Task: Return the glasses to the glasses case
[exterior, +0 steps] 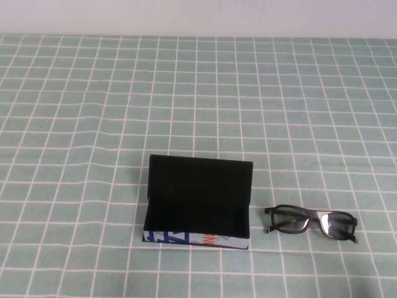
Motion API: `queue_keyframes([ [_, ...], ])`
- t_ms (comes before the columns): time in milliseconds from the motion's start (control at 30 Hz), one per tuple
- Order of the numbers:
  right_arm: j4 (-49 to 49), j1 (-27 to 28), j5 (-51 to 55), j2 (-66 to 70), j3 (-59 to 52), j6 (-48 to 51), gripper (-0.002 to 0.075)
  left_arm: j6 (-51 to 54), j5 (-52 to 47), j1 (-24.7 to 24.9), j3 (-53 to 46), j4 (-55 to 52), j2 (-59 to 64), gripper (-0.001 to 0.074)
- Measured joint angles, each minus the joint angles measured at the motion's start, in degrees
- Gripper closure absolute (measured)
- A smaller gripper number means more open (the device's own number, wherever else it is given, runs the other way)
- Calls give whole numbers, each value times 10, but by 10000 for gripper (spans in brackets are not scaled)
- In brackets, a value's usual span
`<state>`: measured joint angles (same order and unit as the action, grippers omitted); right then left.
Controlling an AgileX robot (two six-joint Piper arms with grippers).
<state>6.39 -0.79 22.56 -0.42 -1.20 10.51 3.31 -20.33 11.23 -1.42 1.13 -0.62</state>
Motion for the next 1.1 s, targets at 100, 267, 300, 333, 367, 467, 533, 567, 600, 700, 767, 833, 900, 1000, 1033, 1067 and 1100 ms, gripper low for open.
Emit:
queue_keyframes([
  [100, 0, 0, 0, 0, 0, 0, 739, 0, 0, 0, 0, 1, 0, 739],
  [267, 2, 0, -5, 0, 0, 0, 739, 0, 0, 0, 0, 3, 0, 739],
  [300, 2, 0, -9, 0, 0, 0, 739, 0, 0, 0, 0, 3, 0, 739],
  [333, 3, 0, -16, 0, -1, 0, 739, 0, 0, 0, 0, 3, 0, 739],
  [367, 7, 0, -23, 0, -2, 0, 739, 0, 0, 0, 0, 3, 0, 739],
  [467, 24, 0, -55, 0, -3, 0, 739, 0, 0, 0, 0, 3, 0, 739],
  [533, 46, 0, -93, 0, -3, 0, 739, 0, 0, 0, 0, 3, 0, 739],
  [567, 58, 0, -112, 0, -3, 0, 739, 0, 0, 0, 0, 3, 0, 739],
  [600, 77, 0, -132, 0, -3, 0, 739, 0, 0, 0, 0, 3, 0, 739],
  [700, 152, 0, -179, 0, -3, 0, 739, 0, 0, 0, 0, 3, 0, 739],
  [767, 205, 0, -201, 0, -3, 0, 739, 0, 0, 0, 0, 3, 0, 739],
  [833, 244, 0, -226, 0, -3, 4, 739, 0, 0, 0, 0, 3, 0, 739],
  [900, 256, 0, -249, 0, -3, 34, 739, 0, 0, 0, 0, 3, 0, 739],
  [1000, 266, 0, -292, 0, -3, 78, 739, 0, 0, 0, 0, 3, 0, 739],
  [1033, 271, 0, -315, 0, -3, 81, 739, 0, 0, 0, 0, 3, 0, 739],
  [1067, 276, 0, -336, 0, -3, 77, 739, 0, 0, 0, 0, 3, 0, 739],
  [1100, 282, 0, -367, 0, -3, 65, 739, 0, 0, 0, 0, 3, 0, 739],
])
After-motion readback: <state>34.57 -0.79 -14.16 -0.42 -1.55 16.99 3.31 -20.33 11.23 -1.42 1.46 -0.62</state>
